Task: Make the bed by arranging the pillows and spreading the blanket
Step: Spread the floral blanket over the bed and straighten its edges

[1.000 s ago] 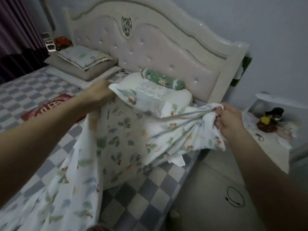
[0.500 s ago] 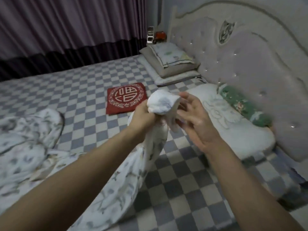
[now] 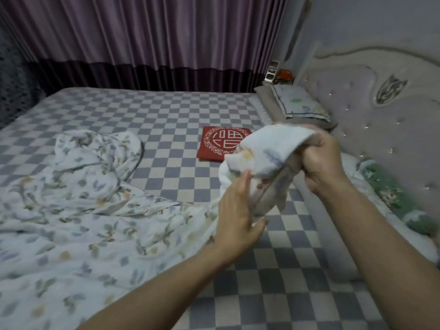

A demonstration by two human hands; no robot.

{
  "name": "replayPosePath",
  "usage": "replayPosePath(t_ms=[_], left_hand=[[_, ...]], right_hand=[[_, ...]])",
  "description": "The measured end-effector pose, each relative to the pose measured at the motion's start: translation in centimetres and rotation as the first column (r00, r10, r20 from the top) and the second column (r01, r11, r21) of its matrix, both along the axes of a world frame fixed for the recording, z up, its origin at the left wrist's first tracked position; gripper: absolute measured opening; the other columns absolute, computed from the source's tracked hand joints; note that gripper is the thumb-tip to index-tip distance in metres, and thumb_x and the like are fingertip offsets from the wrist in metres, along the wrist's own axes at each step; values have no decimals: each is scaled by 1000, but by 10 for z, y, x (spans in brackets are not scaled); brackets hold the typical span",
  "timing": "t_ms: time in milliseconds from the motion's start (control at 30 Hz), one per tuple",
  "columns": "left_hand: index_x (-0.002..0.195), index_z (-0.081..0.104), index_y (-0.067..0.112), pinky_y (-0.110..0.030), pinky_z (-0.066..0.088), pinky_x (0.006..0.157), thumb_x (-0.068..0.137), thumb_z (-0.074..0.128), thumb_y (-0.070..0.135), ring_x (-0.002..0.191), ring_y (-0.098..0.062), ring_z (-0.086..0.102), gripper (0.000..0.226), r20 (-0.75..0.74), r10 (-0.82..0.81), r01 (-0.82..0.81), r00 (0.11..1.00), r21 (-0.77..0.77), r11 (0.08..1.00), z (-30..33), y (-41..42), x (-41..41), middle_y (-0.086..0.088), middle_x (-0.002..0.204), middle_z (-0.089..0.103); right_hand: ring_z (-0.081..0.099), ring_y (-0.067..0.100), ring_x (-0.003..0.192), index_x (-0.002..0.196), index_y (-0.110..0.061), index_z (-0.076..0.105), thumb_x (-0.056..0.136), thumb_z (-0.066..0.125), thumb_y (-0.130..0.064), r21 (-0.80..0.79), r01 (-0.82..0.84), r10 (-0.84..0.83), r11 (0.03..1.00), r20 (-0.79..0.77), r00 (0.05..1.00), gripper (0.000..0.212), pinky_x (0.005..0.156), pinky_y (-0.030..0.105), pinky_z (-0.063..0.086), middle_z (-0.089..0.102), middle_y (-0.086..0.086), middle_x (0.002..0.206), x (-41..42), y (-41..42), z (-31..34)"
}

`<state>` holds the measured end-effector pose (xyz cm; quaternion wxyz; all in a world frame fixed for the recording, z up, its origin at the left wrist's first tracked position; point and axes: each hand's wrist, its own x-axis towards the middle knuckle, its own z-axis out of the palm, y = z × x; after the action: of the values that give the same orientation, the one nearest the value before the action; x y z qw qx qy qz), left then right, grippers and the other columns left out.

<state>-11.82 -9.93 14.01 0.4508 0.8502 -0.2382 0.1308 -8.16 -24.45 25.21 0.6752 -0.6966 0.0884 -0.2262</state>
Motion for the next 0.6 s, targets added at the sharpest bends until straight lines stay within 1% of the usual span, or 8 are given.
replayPosePath(t_ms=[100, 167, 200, 267, 333, 400, 500, 600], left_hand=[[131, 36, 23, -37, 43, 95, 74, 68, 34, 112, -23, 50, 67, -180, 253, -198, 951, 277, 940, -29, 35, 22, -4, 128, 49], [122, 46, 18, -38, 43, 90, 80, 61, 31, 109, -29, 52, 47, -203, 404, -243, 892, 537, 808, -46, 75, 33, -10, 125, 51], [119, 49, 15, -39, 44, 86, 82, 59, 28, 106, -32, 52, 40, -222, 483, -280, 847, 585, 761, -52, 97, 38, -13, 122, 52], [110, 54, 7, -39, 44, 80, 83, 56, 16, 101, -37, 56, 28, -289, 595, -384, 750, 542, 747, -47, 135, 44, -20, 112, 59], [106, 59, 3, -38, 45, 79, 85, 53, 8, 98, -38, 59, 22, -345, 576, -399, 741, 463, 791, -25, 149, 52, -23, 106, 64], [97, 67, 15, -35, 48, 76, 82, 59, 16, 92, -31, 63, 18, -370, 449, -373, 814, 260, 891, 5, 135, 56, -13, 97, 70], [82, 66, 27, -33, 53, 67, 75, 65, 18, 79, -17, 64, 11, -421, 157, -149, 893, 50, 987, 46, 83, 43, 5, 81, 69], [111, 54, 30, -32, 51, 73, 80, 53, 4, 87, -17, 61, 40, -413, 85, -64, 907, 64, 996, 49, 33, 38, 5, 93, 64]], right_hand=[[67, 9, 70, 77, -17, 68, 78, 46, 18, 98, 97, -103, 990, 56, 993, 42, 59, 27, 57, 72, -10, 69, 3, -27, 29], [69, 23, 84, 83, -17, 68, 74, 44, 16, 104, 210, -217, 972, 60, 974, 41, 66, 39, 59, 72, 3, 85, 1, -53, 40], [67, 29, 90, 84, -16, 68, 72, 45, 14, 124, 266, -275, 956, 64, 959, 39, 69, 45, 58, 70, 10, 92, 0, -67, 41], [64, 30, 89, 78, -15, 64, 71, 46, 13, 159, 351, -365, 923, 66, 929, 34, 72, 46, 57, 65, 12, 88, 3, -91, 36], [60, 23, 78, 70, -16, 59, 74, 48, 13, 79, 360, -363, 930, 22, 932, 31, 67, 40, 54, 59, 5, 77, 7, -98, 21], [58, 16, 70, 74, -18, 61, 76, 54, 13, -122, 199, -211, 972, -89, 973, 32, 58, 30, 53, 60, -2, 74, 17, -83, -2], [63, 15, 77, 87, -23, 66, 78, 64, 4, -324, -280, 182, 904, -302, 936, 29, 70, 31, 53, 68, -4, 82, 19, -39, -41], [65, 19, 88, 92, -20, 70, 80, 59, 2, -327, -610, 427, 722, -483, 764, 27, 80, 38, 55, 72, 4, 94, 17, -2, -76]])
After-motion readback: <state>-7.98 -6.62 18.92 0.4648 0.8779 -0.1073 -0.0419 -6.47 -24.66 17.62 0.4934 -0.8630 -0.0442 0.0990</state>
